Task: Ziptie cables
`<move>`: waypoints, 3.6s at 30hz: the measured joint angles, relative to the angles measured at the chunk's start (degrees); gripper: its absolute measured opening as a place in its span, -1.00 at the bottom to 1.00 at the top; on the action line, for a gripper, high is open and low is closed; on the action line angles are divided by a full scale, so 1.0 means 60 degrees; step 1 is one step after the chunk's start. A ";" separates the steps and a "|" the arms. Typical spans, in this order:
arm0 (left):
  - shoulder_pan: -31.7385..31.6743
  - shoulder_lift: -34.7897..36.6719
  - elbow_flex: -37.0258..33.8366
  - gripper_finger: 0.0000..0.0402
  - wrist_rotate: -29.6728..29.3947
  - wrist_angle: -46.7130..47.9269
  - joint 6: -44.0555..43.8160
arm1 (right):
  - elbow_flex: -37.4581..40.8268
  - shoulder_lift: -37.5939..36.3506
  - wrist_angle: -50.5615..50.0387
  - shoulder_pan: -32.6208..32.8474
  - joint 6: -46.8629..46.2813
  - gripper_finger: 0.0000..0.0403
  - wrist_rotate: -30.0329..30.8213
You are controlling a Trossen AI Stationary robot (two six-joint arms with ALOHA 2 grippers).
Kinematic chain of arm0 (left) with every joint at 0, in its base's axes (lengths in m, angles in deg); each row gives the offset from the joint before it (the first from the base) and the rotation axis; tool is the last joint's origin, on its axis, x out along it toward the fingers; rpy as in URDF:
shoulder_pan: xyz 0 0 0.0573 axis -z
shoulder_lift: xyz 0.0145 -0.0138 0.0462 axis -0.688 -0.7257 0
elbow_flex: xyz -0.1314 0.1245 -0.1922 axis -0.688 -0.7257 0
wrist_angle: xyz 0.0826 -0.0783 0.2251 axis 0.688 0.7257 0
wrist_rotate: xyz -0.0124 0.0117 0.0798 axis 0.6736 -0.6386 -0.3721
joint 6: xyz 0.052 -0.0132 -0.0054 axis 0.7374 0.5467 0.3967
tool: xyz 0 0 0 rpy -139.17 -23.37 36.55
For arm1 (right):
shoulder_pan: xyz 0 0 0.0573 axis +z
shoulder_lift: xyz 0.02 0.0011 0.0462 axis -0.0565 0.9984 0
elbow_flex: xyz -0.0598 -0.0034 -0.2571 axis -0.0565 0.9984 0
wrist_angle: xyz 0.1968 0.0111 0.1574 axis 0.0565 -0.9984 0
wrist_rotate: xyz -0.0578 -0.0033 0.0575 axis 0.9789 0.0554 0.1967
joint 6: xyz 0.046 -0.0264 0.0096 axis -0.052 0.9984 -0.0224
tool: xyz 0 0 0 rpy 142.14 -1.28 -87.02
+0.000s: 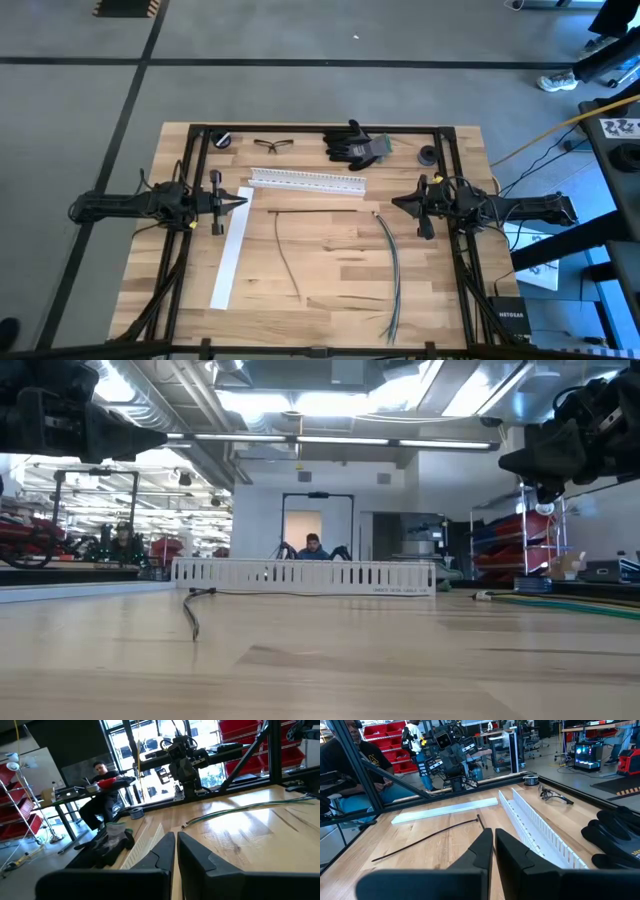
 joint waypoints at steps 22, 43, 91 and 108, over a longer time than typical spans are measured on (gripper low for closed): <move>0.0000 0.0000 -0.0002 -0.98 0.0000 -0.0002 0.0000 | -0.0002 -0.0001 0.0004 -0.0001 0.0000 -0.97 0.0000; 0.0000 0.0000 0.0000 -0.98 0.0000 -0.0002 0.0000 | 0.0001 -0.0001 0.0237 -0.0001 -0.0312 -0.97 0.0011; 0.0005 -0.2648 0.0766 -1.00 -0.0562 -0.0361 -0.4276 | -0.9255 1.4242 0.1215 -0.0001 0.0991 -0.95 -0.0485; 0.0005 -0.2627 0.0919 -1.00 -0.0648 -0.0101 -0.4278 | -1.3791 1.9300 -0.0561 0.0127 -0.0155 -0.09 -0.0554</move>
